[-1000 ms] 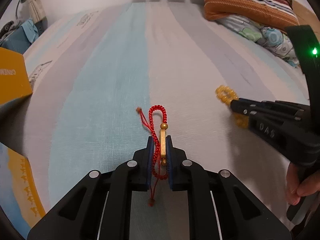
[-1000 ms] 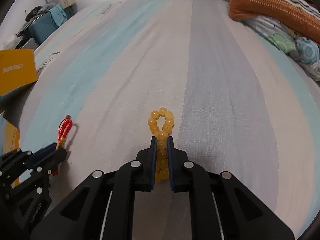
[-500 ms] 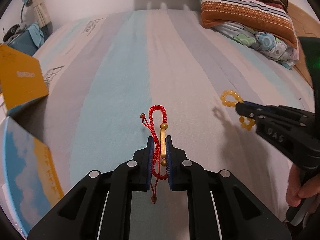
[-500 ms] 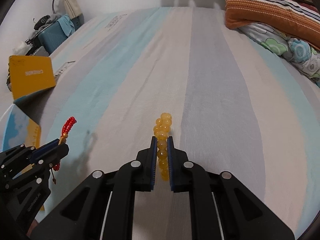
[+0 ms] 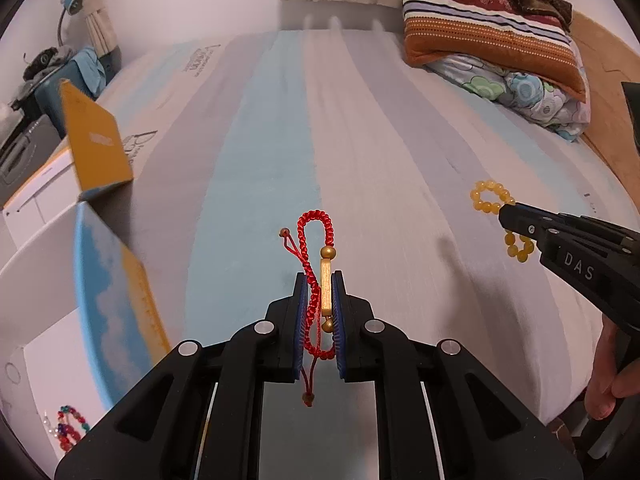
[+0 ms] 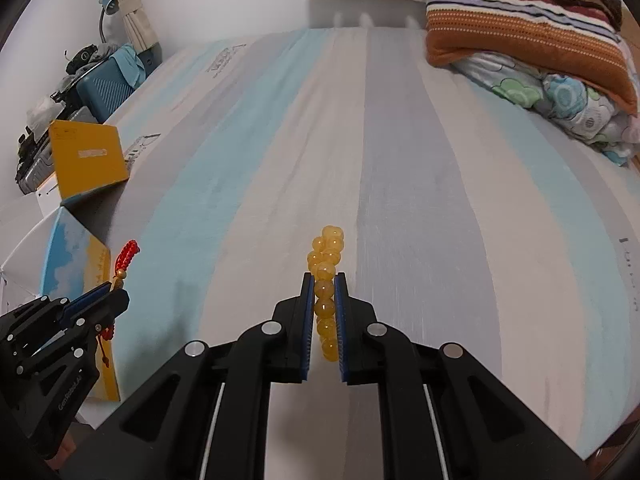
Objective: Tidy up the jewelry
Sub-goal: 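Lift both bracelets and carry them over the white box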
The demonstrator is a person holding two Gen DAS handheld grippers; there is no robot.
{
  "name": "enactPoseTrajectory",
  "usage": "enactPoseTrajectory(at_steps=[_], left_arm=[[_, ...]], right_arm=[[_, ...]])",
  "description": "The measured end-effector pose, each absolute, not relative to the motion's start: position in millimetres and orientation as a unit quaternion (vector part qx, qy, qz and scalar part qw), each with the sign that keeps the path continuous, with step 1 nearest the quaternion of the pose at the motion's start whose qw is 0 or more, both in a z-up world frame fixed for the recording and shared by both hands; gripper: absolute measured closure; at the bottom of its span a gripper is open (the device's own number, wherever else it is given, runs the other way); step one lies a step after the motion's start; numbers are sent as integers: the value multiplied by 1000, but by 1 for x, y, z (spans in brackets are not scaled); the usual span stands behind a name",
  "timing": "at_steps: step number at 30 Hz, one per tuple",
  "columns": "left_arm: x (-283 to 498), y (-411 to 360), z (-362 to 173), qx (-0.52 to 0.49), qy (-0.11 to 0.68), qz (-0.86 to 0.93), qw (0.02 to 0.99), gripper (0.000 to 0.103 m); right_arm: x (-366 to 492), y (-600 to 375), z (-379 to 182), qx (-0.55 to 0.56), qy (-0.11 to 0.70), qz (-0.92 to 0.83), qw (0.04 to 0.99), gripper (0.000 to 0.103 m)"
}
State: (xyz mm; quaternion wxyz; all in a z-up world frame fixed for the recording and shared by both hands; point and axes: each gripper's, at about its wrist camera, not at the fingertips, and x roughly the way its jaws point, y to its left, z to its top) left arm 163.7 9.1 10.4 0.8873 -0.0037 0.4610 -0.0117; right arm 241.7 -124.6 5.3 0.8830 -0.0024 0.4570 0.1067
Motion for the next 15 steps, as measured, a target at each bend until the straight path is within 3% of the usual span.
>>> enactPoseTrajectory(at_steps=[15], left_arm=[[73, 94, 66, -31, 424, 33, 905, 92]], right_arm=[[171, -47, 57, -18, 414, 156, 897, 94]])
